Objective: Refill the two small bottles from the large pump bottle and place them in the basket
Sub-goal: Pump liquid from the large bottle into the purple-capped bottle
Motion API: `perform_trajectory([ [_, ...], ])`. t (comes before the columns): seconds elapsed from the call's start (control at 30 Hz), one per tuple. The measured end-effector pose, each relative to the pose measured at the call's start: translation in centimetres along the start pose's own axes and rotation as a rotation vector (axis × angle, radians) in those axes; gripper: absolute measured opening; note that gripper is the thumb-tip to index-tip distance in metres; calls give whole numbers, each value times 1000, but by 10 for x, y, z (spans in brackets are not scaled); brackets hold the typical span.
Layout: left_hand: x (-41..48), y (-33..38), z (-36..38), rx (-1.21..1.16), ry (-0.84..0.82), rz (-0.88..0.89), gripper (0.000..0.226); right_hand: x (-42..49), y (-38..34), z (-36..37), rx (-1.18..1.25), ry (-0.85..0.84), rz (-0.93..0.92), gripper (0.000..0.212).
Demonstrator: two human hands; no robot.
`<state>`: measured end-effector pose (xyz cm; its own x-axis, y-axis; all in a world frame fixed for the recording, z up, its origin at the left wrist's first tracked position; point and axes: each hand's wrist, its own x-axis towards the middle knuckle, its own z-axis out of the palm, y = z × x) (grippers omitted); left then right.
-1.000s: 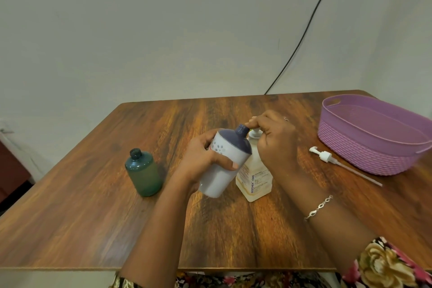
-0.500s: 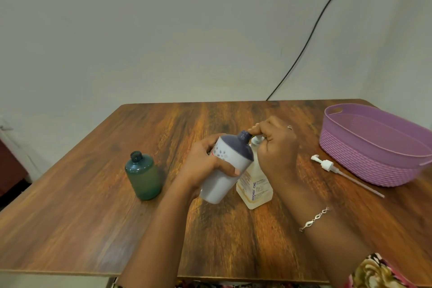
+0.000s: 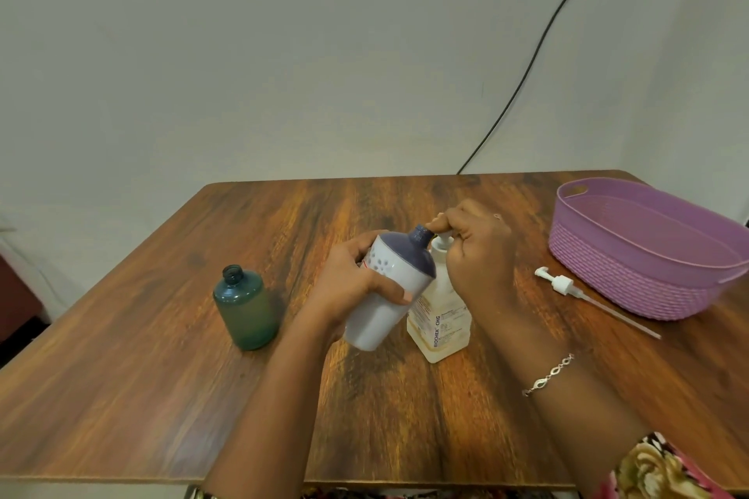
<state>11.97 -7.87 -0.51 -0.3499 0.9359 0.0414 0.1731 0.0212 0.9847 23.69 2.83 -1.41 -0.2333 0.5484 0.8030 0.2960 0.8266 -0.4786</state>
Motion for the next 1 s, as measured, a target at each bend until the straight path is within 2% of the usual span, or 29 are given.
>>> perform_trajectory([
  [0.3, -2, 0, 0, 18, 18, 1, 56, 2, -7, -8, 100, 20, 15, 33],
  [0.53, -2, 1, -2, 22, 15, 11, 50, -1, 1, -6, -17, -72, 10, 23],
  [0.8, -2, -1, -2, 25, 28, 6, 48, 7, -6, -17, 50, -146, 69, 27],
  [0.87, 0, 0, -1, 20, 32, 4, 46, 6, -6, -17, 4, -175, 61, 27],
  [1.0, -1, 3, -1, 39, 19, -5, 53, 4, -2, -15, -45, -232, 54, 22],
])
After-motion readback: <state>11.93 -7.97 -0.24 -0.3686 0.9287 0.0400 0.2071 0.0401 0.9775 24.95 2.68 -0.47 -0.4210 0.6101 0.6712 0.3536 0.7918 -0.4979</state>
